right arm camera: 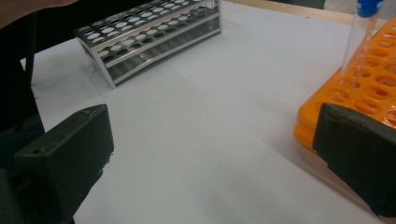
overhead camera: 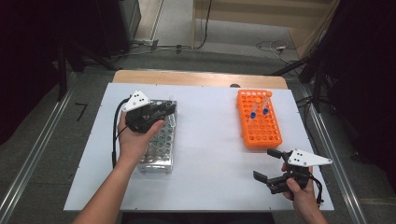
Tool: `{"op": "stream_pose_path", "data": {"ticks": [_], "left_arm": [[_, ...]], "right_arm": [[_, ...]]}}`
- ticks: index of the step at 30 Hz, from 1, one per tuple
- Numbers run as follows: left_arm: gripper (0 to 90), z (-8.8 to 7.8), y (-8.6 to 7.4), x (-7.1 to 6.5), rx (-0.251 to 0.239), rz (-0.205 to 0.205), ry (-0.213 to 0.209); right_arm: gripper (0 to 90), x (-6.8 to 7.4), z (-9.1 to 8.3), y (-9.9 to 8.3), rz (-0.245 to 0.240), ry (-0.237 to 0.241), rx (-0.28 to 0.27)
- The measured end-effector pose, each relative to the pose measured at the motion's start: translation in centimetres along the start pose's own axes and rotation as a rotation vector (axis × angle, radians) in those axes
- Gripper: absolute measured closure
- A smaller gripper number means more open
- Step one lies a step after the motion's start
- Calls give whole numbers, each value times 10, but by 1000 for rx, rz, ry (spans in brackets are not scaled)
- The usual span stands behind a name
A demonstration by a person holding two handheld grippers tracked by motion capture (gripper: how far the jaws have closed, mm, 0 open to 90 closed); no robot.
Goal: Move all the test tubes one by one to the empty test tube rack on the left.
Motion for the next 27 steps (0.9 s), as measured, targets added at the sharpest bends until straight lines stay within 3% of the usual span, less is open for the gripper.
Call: {"op": "stream_pose_path", "data": {"ticks": [13, 27], "left_arm": [[761, 19, 0, 32, 2, -38, 73], [761, 39, -5, 50, 11, -67, 133]], "right_arm": [[0, -14, -4, -1, 18, -35, -12], [0, -18, -3, -2, 22, -44, -10]]}}
Point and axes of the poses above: each handheld gripper's, and its own axes: z roughly forward along the jaws, y roughly out of its top, x roughly to its left, the point moved 7 cm from there along z, roughly forward along the jaws, and after that the axes turned 15 degrees about z, right-handed, at the moved point
